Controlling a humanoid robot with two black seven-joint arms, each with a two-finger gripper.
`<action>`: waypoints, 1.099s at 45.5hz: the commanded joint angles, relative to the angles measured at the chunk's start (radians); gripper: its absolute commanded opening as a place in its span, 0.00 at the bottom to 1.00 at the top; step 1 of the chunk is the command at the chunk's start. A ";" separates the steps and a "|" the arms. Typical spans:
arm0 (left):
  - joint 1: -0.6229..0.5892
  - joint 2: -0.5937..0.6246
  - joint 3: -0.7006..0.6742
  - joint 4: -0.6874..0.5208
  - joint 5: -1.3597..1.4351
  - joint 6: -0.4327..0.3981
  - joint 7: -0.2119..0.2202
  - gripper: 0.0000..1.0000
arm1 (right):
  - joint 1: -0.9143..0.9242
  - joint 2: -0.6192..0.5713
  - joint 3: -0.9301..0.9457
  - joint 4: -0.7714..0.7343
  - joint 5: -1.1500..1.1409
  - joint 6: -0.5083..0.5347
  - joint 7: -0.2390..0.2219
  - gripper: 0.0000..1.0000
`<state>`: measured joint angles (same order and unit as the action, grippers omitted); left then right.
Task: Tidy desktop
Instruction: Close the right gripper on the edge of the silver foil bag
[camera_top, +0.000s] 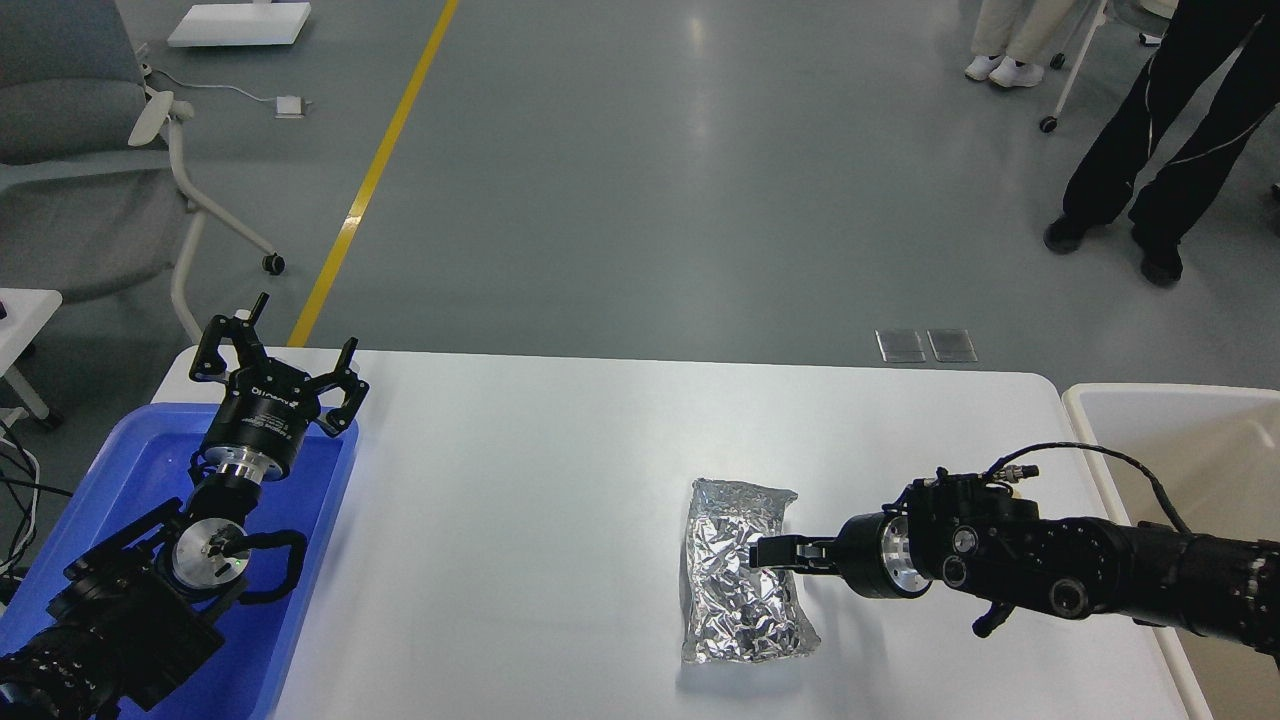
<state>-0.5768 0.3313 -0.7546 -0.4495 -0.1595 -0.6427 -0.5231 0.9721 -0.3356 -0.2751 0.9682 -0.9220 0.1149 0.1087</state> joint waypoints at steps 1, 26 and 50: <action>0.000 0.000 0.000 0.000 0.000 0.000 0.000 1.00 | 0.003 0.018 -0.013 -0.011 -0.004 -0.001 0.005 0.62; 0.000 0.000 0.000 0.000 0.000 0.000 0.000 1.00 | 0.025 0.020 -0.067 -0.016 -0.001 -0.001 0.005 0.29; 0.000 0.000 0.001 0.000 0.000 0.000 0.000 1.00 | 0.037 0.015 -0.072 -0.020 -0.004 0.000 0.005 0.00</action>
<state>-0.5768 0.3313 -0.7543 -0.4494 -0.1595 -0.6427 -0.5231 1.0068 -0.3175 -0.3444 0.9502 -0.9260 0.1144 0.1137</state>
